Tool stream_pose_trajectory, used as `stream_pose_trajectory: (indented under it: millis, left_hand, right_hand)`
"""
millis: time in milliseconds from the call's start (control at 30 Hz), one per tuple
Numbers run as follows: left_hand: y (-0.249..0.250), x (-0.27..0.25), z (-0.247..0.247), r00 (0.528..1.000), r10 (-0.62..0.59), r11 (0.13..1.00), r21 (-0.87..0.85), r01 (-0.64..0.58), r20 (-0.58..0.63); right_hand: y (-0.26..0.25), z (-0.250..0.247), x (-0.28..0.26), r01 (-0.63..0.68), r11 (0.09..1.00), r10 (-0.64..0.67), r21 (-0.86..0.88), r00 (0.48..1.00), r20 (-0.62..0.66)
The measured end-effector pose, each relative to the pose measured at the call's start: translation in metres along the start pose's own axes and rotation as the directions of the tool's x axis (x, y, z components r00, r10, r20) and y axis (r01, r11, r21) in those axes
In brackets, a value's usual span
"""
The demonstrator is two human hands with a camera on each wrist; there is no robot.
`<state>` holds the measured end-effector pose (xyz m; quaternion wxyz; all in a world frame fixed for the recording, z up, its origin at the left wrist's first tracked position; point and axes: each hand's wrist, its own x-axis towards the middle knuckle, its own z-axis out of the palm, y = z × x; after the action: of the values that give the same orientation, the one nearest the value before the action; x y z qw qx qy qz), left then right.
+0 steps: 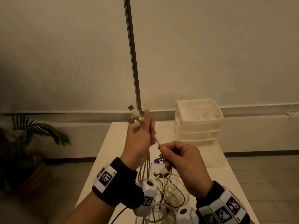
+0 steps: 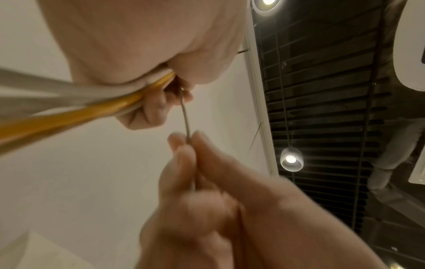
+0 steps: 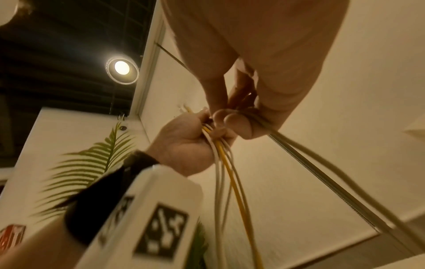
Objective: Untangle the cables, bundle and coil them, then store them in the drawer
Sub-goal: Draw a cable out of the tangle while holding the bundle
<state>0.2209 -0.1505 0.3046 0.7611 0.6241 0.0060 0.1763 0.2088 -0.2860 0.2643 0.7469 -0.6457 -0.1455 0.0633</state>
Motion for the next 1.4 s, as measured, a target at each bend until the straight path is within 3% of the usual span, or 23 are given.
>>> stream_pose_trajectory:
  millis: [167, 333, 400, 467, 533, 600, 633, 733, 833, 967, 1100, 1200, 1267, 1333, 1400]
  left_hand:
    - [0.028, 0.017, -0.038, 0.995, 0.019, 0.978, -0.205, -0.04, -0.1]
    - [0.059, 0.022, -0.084, 0.969, 0.154, 0.983, -0.074, -0.171, -0.195]
    - [0.058, 0.019, -0.089, 0.946, 0.301, 0.951, 0.107, -0.29, -0.116]
    - [0.046, 0.013, -0.081, 0.924, 0.372, 0.86, 0.341, -0.379, 0.089]
    - [0.021, 0.002, -0.063, 0.916, 0.204, 0.796, 0.487, -0.361, 0.346]
    - [-0.006, -0.011, -0.044, 0.851, 0.102, 0.606, 0.646, -0.464, 0.516]
    - [-0.016, -0.015, -0.038, 0.836, 0.081, 0.555, 0.672, -0.49, 0.543]
    - [-0.027, -0.014, -0.034, 0.871, 0.02, 0.564, 0.714, -0.415, 0.49]
    - [-0.027, -0.007, -0.037, 0.883, -0.039, 0.517, 0.766, -0.382, 0.467]
    - [-0.016, 0.003, -0.037, 0.925, 0.086, 0.612, 0.713, -0.341, 0.369]
    - [-0.004, 0.013, -0.034, 0.92, 0.076, 0.73, 0.607, -0.314, 0.385]
    - [0.01, 0.013, -0.036, 0.951, 0.002, 0.926, 0.358, -0.118, 0.308]
    - [0.027, 0.017, -0.042, 0.98, -0.013, 0.993, 0.117, -0.01, 0.2]
    - [0.043, 0.023, -0.056, 0.991, 0.057, 0.998, 0.004, -0.058, 0.117]
    - [0.052, 0.032, -0.075, 0.989, 0.15, 0.989, 0.002, -0.15, 0.014]
  right_hand:
    - [0.02, -0.008, -0.004, -0.025, 0.973, 0.078, -0.228, 0.971, 0.224]
    - [0.041, -0.03, 0.006, -0.015, 0.924, 0.143, -0.382, 0.94, 0.309]
    - [0.047, -0.032, 0.011, -0.022, 0.905, 0.149, -0.425, 0.952, 0.268]
    - [0.049, -0.027, 0.017, -0.023, 0.893, 0.131, -0.449, 0.969, 0.21]
    - [0.043, -0.021, 0.021, -0.017, 0.895, 0.108, -0.446, 0.977, 0.181]
    - [0.033, -0.013, 0.026, -0.042, 0.94, 0.11, -0.337, 0.976, 0.187]
    - [0.028, -0.01, 0.027, -0.066, 0.963, 0.118, -0.261, 0.975, 0.189]
    - [0.018, -0.009, 0.028, -0.116, 0.988, 0.132, -0.103, 0.977, 0.166]
    - [0.012, -0.021, 0.032, -0.095, 0.995, 0.099, -0.042, 0.99, 0.103]
    - [0.01, -0.028, 0.034, -0.033, 0.994, 0.044, -0.102, 0.992, 0.115]
    - [0.011, -0.023, 0.034, 0.031, 0.992, -0.013, -0.121, 0.989, 0.144]
    - [0.017, -0.021, 0.034, 0.091, 0.979, -0.051, -0.183, 0.976, 0.211]
    - [0.031, -0.022, 0.031, 0.094, 0.968, -0.031, -0.232, 0.964, 0.264]
    - [0.053, -0.023, 0.027, 0.07, 0.948, 0.025, -0.311, 0.956, 0.291]
    - [0.071, -0.024, 0.024, 0.027, 0.936, 0.072, -0.351, 0.961, 0.267]
